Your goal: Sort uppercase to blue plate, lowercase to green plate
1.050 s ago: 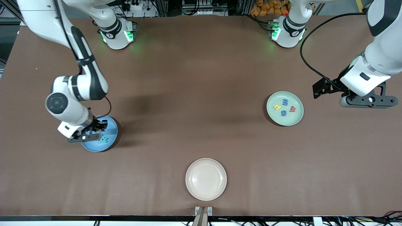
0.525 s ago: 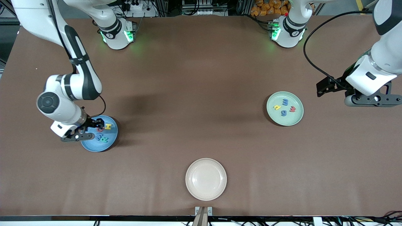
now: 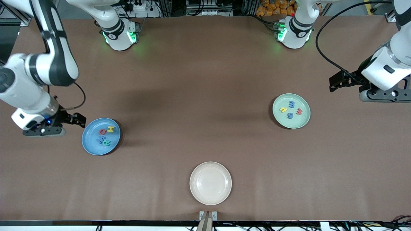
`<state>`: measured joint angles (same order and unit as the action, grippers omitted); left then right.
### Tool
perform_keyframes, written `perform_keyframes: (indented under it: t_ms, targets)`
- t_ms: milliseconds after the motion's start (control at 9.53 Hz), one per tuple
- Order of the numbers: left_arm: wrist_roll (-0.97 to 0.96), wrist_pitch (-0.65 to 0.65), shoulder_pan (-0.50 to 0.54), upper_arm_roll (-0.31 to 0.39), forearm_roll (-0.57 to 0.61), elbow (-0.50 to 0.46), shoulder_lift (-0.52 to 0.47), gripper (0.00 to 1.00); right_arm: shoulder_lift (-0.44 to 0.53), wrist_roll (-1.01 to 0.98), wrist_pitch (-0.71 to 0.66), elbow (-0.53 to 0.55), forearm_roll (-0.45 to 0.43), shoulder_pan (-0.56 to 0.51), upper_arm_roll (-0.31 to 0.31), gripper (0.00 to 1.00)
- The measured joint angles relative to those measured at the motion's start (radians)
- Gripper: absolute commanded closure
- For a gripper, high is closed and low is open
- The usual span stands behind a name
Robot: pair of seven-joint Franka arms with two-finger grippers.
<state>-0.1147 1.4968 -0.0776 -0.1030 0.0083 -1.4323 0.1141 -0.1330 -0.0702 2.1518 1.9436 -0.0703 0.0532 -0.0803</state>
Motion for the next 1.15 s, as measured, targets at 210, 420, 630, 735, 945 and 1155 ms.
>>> perform_keyframes:
  t_ms: [210,420,630,735,945,1155]
  targets:
    - [0.0,-0.001,0.0,0.0,0.0,0.0,0.0,0.0,0.057,0.001,-0.21,-0.133,0.001,0.0,0.025,0.0]
    - [0.0,-0.001,0.0,0.0,0.0,0.0,0.0,0.0,0.074,0.001,-0.378,-0.307,0.001,-0.001,0.062,0.0]
    - [0.0,-0.001,0.0,0.0,0.0,0.0,0.001,0.0,0.078,0.001,-0.487,-0.413,0.001,-0.001,0.081,0.0]
    - [0.0,-0.002,0.0,0.0,0.0,0.0,0.001,0.0,0.079,0.001,-0.522,-0.447,0.007,-0.001,0.082,0.0]
    - [0.0,-0.002,0.001,0.002,0.0,0.0,0.001,0.0,0.092,0.001,-0.557,-0.485,0.052,-0.004,0.081,0.0]
    - [0.0,-0.002,0.002,0.003,0.0,0.0,0.001,0.0,0.121,0.001,-0.57,-0.489,0.064,-0.009,0.08,0.0]
